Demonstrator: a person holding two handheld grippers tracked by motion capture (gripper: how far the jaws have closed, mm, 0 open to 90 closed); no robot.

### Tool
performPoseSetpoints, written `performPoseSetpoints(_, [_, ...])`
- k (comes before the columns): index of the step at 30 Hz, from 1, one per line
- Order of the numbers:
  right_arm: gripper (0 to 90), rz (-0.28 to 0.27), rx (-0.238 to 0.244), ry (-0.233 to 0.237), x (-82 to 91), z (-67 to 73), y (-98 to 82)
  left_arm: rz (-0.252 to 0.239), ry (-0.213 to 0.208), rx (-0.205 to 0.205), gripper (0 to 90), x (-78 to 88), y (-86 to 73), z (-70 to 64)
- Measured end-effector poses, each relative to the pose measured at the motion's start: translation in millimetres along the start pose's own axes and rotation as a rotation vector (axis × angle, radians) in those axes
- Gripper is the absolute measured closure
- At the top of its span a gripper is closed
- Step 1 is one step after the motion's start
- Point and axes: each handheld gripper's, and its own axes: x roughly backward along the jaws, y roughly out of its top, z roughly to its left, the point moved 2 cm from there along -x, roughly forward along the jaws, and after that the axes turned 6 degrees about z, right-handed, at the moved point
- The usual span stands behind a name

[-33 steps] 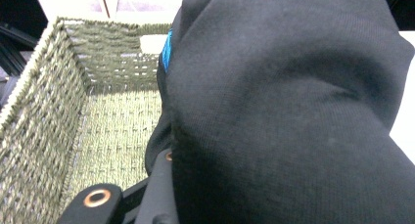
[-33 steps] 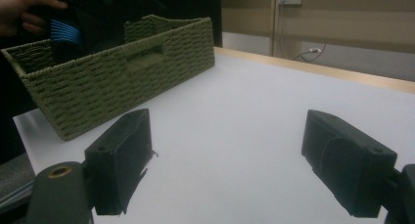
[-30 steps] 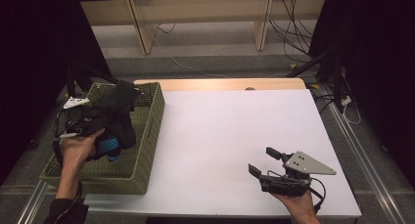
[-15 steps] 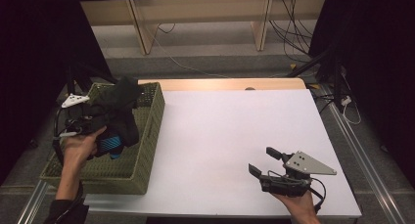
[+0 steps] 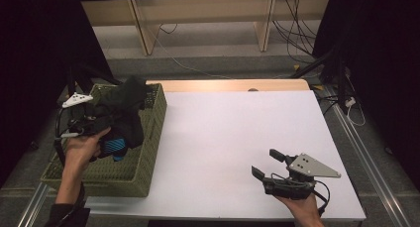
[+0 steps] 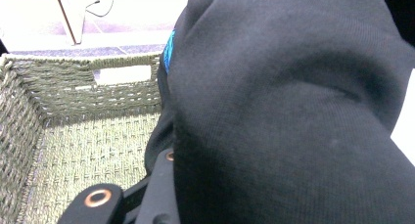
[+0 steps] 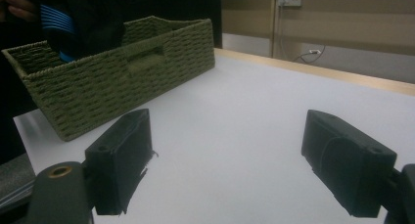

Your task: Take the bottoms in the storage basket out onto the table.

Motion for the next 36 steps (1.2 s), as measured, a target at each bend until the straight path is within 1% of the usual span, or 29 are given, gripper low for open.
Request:
performPoseSetpoints(3, [19.9, 0.0, 0.0, 0.001, 0.2, -0.1, 0.0, -0.004, -0.006, -0.008, 73.7, 3.7, 2.1, -3.6])
performPoseSetpoints(9, [19.9, 0.0, -0.001, 0.0, 0.0, -0.1, 0.0, -0.02, -0.044, -0.031, 73.7, 12.1, 7.6, -16.2])
performPoseSetpoints(12, [19.9, -0.001, -0.001, 0.0, 0.0, -0.1, 0.0, -0.028, -0.072, -0.048, 73.7, 17.6, 10.6, -24.2])
performPoseSetpoints(17, [19.9, 0.0, -0.002, 0.001, -0.1, -0.1, -0.1, -0.042, -0.13, -0.049, 73.7, 22.6, 13.6, -33.9])
performPoseSetpoints(19, [19.9, 0.001, -0.001, 0.001, -0.2, 0.0, -0.1, -0.043, -0.155, -0.049, 73.7, 22.3, 14.0, -37.4])
performPoseSetpoints(21, [19.9, 0.001, -0.002, 0.001, -0.2, -0.1, -0.2, -0.042, -0.169, -0.049, 73.7, 21.3, 13.9, -40.9])
performPoseSetpoints(29, [19.9, 0.003, -0.004, 0.001, -0.4, -0.5, -0.3, -0.039, -0.208, -0.076, 73.6, 19.8, 15.6, -56.7])
performPoseSetpoints(36, [19.9, 0.0, -0.005, 0.0, -0.5, -0.2, -0.1, -0.024, -0.23, -0.107, 73.7, 12.3, 17.7, -72.7])
